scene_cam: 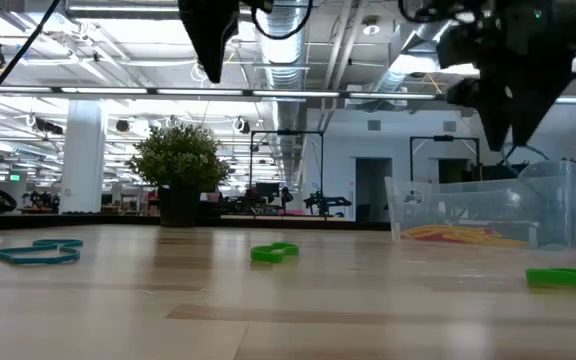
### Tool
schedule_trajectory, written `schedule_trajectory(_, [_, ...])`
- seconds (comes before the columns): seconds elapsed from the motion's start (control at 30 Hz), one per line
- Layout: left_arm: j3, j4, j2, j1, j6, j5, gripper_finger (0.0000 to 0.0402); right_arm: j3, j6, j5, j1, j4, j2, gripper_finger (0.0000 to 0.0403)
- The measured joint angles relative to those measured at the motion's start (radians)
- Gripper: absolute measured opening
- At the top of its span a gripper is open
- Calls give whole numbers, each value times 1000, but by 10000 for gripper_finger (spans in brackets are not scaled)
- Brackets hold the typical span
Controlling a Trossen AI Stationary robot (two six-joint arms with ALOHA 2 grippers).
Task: Pick and place items into bin
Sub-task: Put the blue rubber band into the transparent bin
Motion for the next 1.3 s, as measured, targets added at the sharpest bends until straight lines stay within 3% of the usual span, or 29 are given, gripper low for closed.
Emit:
schedule_trajectory(0.17, [-85,55,-5,-53,54,79,103,21,-61,-24,-1,0,-56,165])
schedule_trajectory(0.37, [-227,128,-8,-62,99,239,103,22,3,-202,9,1,-124,157])
schedule_trajectory(0.57, [-415,226,-13,-61,183,318,103,22,56,-207,58,2,-135,154])
schedule_trajectory(0.93, [-658,392,-14,-60,177,596,103,22,32,-206,98,96,-109,154])
schedule_trajectory(1.07, [-712,493,-14,-60,158,586,103,22,14,-206,96,103,-109,154])
schedule_trajectory(1.3, [-779,546,-14,-60,145,461,103,22,14,-206,96,106,-109,154])
